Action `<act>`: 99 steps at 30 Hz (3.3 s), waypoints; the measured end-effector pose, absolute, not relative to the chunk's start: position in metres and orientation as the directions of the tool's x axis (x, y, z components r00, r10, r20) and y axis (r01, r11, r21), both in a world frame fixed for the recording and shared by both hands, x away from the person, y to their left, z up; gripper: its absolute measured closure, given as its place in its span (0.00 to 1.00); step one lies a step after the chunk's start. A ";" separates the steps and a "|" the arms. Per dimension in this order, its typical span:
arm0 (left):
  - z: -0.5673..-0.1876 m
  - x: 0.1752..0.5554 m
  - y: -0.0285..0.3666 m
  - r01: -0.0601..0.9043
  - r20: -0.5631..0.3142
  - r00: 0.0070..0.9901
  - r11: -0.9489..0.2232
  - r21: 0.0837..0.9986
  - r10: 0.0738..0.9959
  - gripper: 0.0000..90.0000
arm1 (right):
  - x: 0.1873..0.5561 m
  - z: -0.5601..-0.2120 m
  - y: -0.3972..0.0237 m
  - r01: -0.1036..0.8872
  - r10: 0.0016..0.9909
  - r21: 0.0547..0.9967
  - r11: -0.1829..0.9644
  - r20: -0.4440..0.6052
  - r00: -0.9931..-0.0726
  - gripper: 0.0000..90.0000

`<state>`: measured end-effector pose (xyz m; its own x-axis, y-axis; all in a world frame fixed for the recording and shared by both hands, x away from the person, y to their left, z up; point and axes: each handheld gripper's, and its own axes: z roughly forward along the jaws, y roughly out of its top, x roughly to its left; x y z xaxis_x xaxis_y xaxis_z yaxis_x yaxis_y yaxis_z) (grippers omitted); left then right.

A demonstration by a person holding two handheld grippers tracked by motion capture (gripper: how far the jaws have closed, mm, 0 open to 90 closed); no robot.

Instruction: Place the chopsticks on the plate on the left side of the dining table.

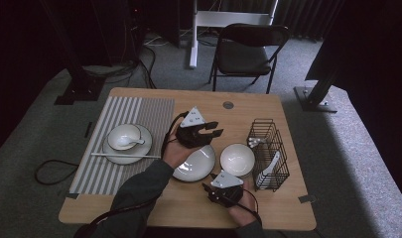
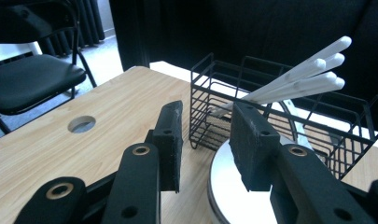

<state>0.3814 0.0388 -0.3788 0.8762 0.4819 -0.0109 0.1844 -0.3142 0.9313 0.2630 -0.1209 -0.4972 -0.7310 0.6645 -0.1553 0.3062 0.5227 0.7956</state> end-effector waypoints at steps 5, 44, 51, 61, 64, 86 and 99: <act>-0.376 0.380 0.026 0.170 -0.004 0.890 -0.324 0.931 0.456 0.72 | 0.261 -0.498 -0.124 0.311 0.669 0.796 0.519 -0.152 -0.727 0.60; -0.368 0.372 -0.031 0.104 0.022 0.941 -0.350 0.931 0.339 0.73 | 0.259 -0.503 -0.129 0.328 0.680 0.797 0.507 -0.136 -0.720 0.60; -0.369 0.379 -0.034 0.099 0.040 0.933 -0.364 0.926 0.357 0.79 | 0.259 -0.503 -0.130 0.327 0.680 0.798 0.507 -0.136 -0.721 0.60; -0.383 0.392 -0.050 0.134 0.012 0.931 -0.372 0.918 0.364 0.82 | 0.259 -0.505 -0.130 0.328 0.679 0.796 0.509 -0.136 -0.722 0.60; -0.385 0.394 -0.051 0.137 0.009 0.931 -0.374 0.917 0.365 0.83 | 0.259 -0.504 -0.131 0.330 0.680 0.796 0.507 -0.134 -0.721 0.60; -0.394 0.401 -0.061 0.141 0.031 0.902 -0.361 0.922 0.430 0.93 | 0.258 -0.505 -0.131 0.331 0.681 0.797 0.505 -0.133 -0.720 0.60; -0.374 0.397 -0.042 0.115 0.037 0.900 -0.319 0.941 0.434 0.94 | 0.258 -0.504 -0.132 0.327 0.683 0.801 0.502 -0.135 -0.718 0.60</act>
<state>0.3967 -0.0419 -0.3737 0.9001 0.4340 0.0372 0.1152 -0.3195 0.9406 0.2581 -0.1321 -0.5041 -0.7176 0.6832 -0.1354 0.3270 0.5021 0.8006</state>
